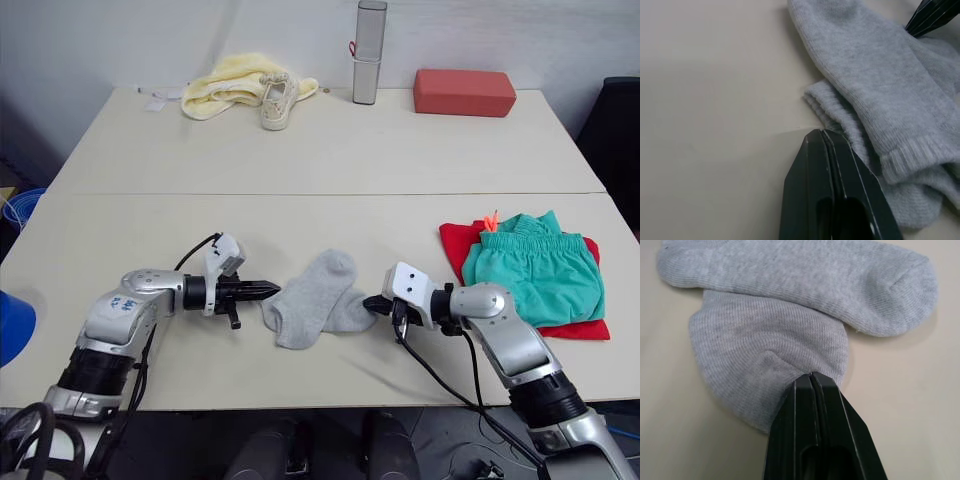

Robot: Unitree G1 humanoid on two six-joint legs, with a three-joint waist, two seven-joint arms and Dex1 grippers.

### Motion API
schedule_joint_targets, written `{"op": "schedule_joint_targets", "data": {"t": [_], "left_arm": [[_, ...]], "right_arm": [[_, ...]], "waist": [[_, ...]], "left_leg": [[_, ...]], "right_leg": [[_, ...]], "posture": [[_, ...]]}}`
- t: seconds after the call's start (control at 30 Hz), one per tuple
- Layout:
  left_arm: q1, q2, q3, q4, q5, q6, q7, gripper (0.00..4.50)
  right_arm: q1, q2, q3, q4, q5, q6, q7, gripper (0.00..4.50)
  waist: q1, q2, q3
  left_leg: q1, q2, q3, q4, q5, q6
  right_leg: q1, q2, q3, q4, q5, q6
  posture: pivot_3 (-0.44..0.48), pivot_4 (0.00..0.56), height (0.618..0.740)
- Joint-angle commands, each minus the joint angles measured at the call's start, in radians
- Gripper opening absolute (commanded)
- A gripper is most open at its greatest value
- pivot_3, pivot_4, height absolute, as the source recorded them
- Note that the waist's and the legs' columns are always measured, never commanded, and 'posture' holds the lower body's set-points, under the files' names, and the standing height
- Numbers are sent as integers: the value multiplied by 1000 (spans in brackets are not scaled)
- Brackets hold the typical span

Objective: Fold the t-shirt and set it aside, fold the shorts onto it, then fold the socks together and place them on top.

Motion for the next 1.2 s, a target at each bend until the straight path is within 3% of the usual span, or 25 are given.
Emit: {"op": "schedule_joint_targets", "data": {"t": [0.03, 0.07, 0.17, 0.33, 0.47, 0.5, 0.57, 0.6, 0.9, 1.13, 1.2], "left_arm": [[53, -9, 77, -57, -36, 17, 67, 0], [69, -5, 113, -78, -60, 29, 73, 0], [108, 44, 166, -130, -100, 81, 67, 600], [210, 180, 298, -248, -275, 272, -8, 2170], [302, 260, 371, -368, -524, 565, -79, 3464], [319, 249, 387, -382, -569, 623, -63, 3761], [320, 188, 415, -381, -631, 728, 5, 4384], [311, 164, 421, -378, -656, 794, 31, 4449], [268, 1, 359, -394, -635, 894, 276, 4449], [234, -50, 343, -343, -647, 894, 404, 4449], [203, -119, 351, -328, -622, 894, 459, 4449]], "right_arm": [[-9, -19, -27, 11, 36, 66, 40, 173], [-13, -24, -46, 9, 61, 69, 58, 352], [-28, -54, -80, 2, 113, 122, 111, 1153], [-98, -126, -112, -29, 216, 312, 203, 2915], [-201, -154, -80, 17, 256, 464, 286, 4358], [-231, -142, -77, 40, 270, 495, 300, 4500], [-297, -106, -67, 104, 277, 558, 297, 4500], [-329, -87, -57, 140, 268, 576, 292, 4500], [-542, 66, 49, 429, 160, 679, 240, 4500], [-591, 152, 47, 524, 113, 658, 163, 4500], [-593, 177, 44, 538, 110, 652, 156, 4500]], "waist": [[-1, 0, 0], [-3, 0, 0], [-9, 0, 0], [-17, 1, 1], [-16, 2, 1], [-17, 3, 2], [-16, 3, 2], [-13, 3, 2], [-15, 3, 2], [-12, 5, 1], [-11, 6, 0]], "left_leg": [[0, 0, 0, 0, 0, 0], [0, 0, 0, 0, 0, 0], [-1, 0, -1, 0, 0, 0], [-1, 0, -1, -1, -1, -1], [-1, 0, -2, -1, -4, -8], [-1, 0, -2, -1, -5, -8], [-1, 0, -3, -1, -5, -8], [-1, 0, -3, -1, -4, -8], [-2, -1, -3, 0, -1, -3], [-1, -1, -3, 0, -2, -9], [0, -2, -3, 0, -2, -9]], "right_leg": [[0, 0, 0, 0, 0, 0], [0, 0, 0, 0, 0, 0], [-1, 0, 0, 0, 0, 0], [-2, 0, 0, 0, 0, -1], [-2, -1, 0, -3, -1, -1], [-2, -1, 0, -2, -1, -2], [-2, -1, 0, -3, -1, -2], [-1, -1, 0, -3, -1, -2], [-2, 0, -1, 3, -1, -2], [-1, -1, -1, 5, -1, -2], [0, -1, -1, 5, -1, -2]], "posture": [[0, 150, 740], [0, 150, 740], [0, 150, 740], [0, 150, 740], [0, 150, 740], [0, 150, 740], [0, 150, 740], [0, 150, 740], [0, 150, 740], [0, 150, 740], [0, 150, 740]]}}
